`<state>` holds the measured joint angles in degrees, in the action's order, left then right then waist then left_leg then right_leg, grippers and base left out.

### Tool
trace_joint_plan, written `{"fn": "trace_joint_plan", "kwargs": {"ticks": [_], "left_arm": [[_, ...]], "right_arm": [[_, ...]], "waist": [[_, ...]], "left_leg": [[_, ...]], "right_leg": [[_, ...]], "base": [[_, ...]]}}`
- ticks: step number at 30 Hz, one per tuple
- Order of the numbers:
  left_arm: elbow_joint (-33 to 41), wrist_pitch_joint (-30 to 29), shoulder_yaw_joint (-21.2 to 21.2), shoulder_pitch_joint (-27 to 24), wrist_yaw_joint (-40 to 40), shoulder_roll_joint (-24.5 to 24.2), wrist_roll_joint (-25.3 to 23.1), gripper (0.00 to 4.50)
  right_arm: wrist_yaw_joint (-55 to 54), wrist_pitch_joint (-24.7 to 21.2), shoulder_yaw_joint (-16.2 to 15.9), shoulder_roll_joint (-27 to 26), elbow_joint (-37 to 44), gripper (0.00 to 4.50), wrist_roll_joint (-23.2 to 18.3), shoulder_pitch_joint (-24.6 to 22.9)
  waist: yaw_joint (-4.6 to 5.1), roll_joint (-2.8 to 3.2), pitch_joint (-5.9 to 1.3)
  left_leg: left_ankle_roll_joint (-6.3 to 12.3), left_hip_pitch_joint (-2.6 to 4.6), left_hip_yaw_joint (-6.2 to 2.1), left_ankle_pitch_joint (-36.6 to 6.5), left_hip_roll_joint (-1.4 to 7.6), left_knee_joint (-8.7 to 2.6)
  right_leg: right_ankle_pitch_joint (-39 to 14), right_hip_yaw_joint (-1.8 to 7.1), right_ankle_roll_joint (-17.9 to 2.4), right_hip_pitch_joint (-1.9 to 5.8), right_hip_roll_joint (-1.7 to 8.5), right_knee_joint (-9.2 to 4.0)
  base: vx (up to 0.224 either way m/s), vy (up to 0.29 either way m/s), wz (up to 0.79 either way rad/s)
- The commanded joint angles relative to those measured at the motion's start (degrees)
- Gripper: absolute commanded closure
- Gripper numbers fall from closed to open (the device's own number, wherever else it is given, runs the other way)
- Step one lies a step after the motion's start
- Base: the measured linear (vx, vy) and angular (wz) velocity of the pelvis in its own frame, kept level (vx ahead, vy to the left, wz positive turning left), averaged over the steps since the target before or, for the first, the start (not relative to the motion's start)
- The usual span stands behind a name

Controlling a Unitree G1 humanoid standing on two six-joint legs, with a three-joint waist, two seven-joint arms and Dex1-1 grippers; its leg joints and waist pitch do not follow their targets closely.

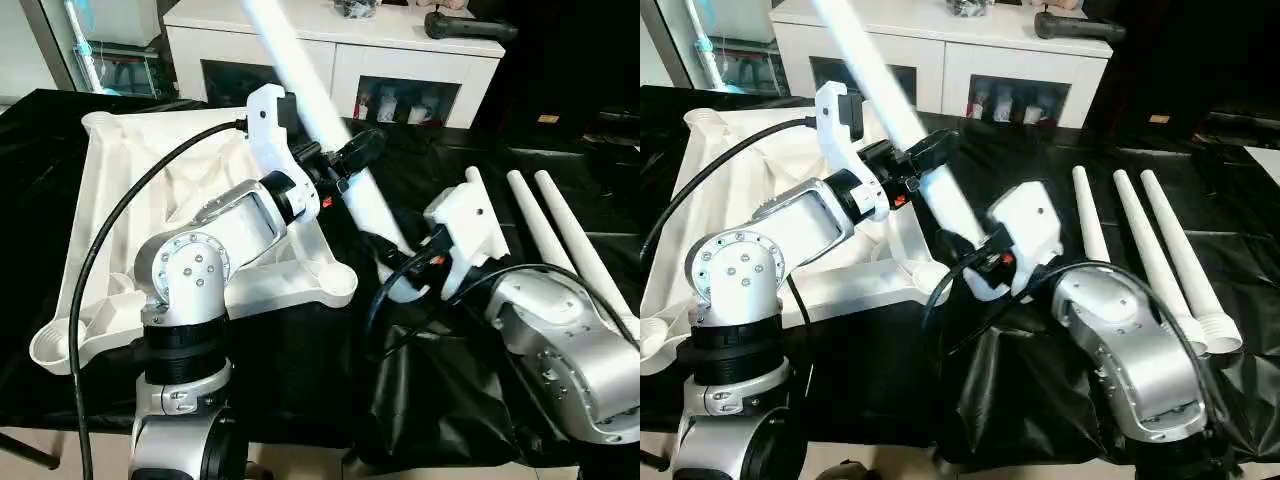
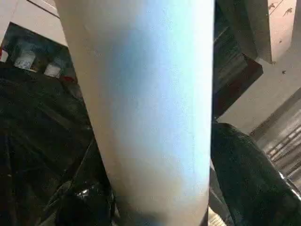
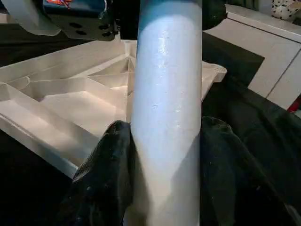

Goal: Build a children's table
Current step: Pick table leg

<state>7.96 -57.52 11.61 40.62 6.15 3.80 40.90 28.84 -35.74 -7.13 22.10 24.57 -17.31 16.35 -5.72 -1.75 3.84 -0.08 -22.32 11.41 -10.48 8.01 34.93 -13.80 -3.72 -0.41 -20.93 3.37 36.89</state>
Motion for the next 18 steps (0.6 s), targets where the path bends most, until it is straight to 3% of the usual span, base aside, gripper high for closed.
{"fn": "trace_joint_plan", "kwargs": {"ticks": [1, 8, 15, 17, 18], "left_arm": [[-0.4, -0.1, -0.1, 0.5, -0.1, 0.6, 0.9, 1.85], [-0.5, 0.1, -0.2, 0.7, -0.3, 0.4, 0.7, 2.51], [-0.6, 0.3, 0.2, 0.8, -0.7, 0.5, 0.8, 2.64], [-0.8, 0.6, 0.4, 1.0, -0.7, 0.4, 0.8, 2.64], [-1.0, 0.7, 0.4, 1.1, -0.7, 0.2, 0.7, 2.64]], "right_arm": [[0.2, 0.7, 0.1, 0.1, 0.1, 2.68, 0.2, 0.9], [-0.2, 0.9, 0.2, 0.0, -0.4, 2.68, 0.5, 1.2], [-0.6, 1.1, 0.3, -0.4, -0.9, 2.68, 0.8, 1.7], [-1.1, 0.6, 0.4, -0.7, -1.1, 2.12, 0.7, 1.9], [-1.4, 0.0, 0.9, -1.4, -1.2, 2.12, -0.2, 1.9]], "waist": [[0.02, 0.14, -4.0], [0.0, 0.13, -3.97], [0.0, 0.17, -3.99], [-0.01, 0.2, -3.98], [0.02, 0.23, -3.99]], "left_leg": [[0.24, 1.61, -3.24, -5.5, 5.99, -3.77], [0.07, 1.6, -3.22, -5.8, 5.96, -3.78], [0.17, 1.62, -3.25, -5.7, 5.98, -3.78], [0.05, 1.64, -3.26, -5.9, 5.98, -3.8], [-0.04, 1.68, -3.28, -6.0, 5.99, -3.81]], "right_leg": [[2.3, 3.94, -12.7, 2.31, 6.53, -4.44], [2.0, 3.95, -12.7, 2.3, 6.51, -4.46], [2.2, 3.94, -12.6, 2.26, 6.49, -4.41], [1.9, 3.94, -12.5, 2.24, 6.48, -4.44], [1.8, 3.92, -12.6, 2.23, 6.47, -4.42]], "base": [[0.0, 0.0, 0.0], [0.0, 0.0, 0.0], [0.0, 0.0, 0.0], [0.0, 0.0, 0.0], [0.0, 0.0, 0.0]]}}
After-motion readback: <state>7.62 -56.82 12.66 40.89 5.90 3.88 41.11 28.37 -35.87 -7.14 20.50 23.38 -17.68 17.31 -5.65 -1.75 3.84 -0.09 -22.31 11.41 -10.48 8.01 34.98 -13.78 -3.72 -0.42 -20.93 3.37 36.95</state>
